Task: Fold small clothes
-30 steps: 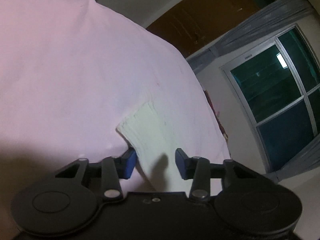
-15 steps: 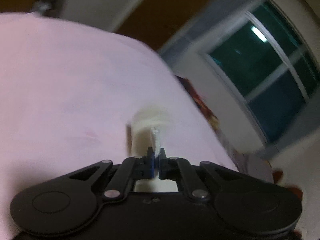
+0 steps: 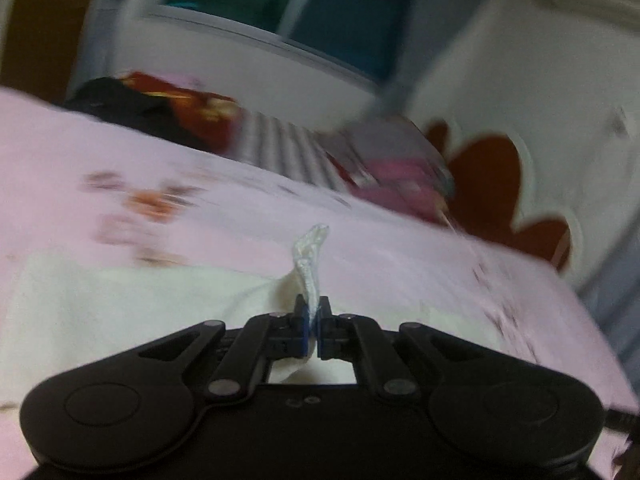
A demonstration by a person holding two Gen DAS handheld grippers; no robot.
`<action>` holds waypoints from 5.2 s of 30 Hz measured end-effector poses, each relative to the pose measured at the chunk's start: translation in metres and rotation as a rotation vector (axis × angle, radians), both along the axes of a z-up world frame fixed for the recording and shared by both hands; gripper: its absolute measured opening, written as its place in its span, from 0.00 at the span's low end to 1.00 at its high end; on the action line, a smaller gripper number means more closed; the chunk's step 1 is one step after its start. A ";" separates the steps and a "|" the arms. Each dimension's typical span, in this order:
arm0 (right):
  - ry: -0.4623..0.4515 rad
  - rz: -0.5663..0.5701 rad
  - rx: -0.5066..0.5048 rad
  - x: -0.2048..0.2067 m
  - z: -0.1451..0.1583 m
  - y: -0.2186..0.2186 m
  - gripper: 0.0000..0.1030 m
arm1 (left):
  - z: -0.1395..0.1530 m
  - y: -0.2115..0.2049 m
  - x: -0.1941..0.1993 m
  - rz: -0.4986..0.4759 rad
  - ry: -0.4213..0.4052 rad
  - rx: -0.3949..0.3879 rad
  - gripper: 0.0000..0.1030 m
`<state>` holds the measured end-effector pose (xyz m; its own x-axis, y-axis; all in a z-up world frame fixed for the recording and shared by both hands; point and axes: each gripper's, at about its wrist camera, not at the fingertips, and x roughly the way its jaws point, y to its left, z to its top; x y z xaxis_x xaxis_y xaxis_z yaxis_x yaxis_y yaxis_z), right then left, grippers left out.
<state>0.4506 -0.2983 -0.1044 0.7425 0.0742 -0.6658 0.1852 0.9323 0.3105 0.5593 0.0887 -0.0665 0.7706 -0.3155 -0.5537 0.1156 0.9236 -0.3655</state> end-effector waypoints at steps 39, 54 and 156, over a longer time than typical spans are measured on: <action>-0.036 0.202 0.221 0.025 0.001 -0.022 0.60 | -0.028 0.016 -0.139 0.152 0.087 0.196 0.47; 0.115 0.221 0.086 0.078 -0.042 0.042 0.33 | -0.058 0.068 -0.109 0.164 0.178 0.153 0.43; 0.140 0.237 -0.176 0.112 -0.046 0.072 0.33 | -0.065 -0.007 -0.010 -0.067 0.121 0.386 0.58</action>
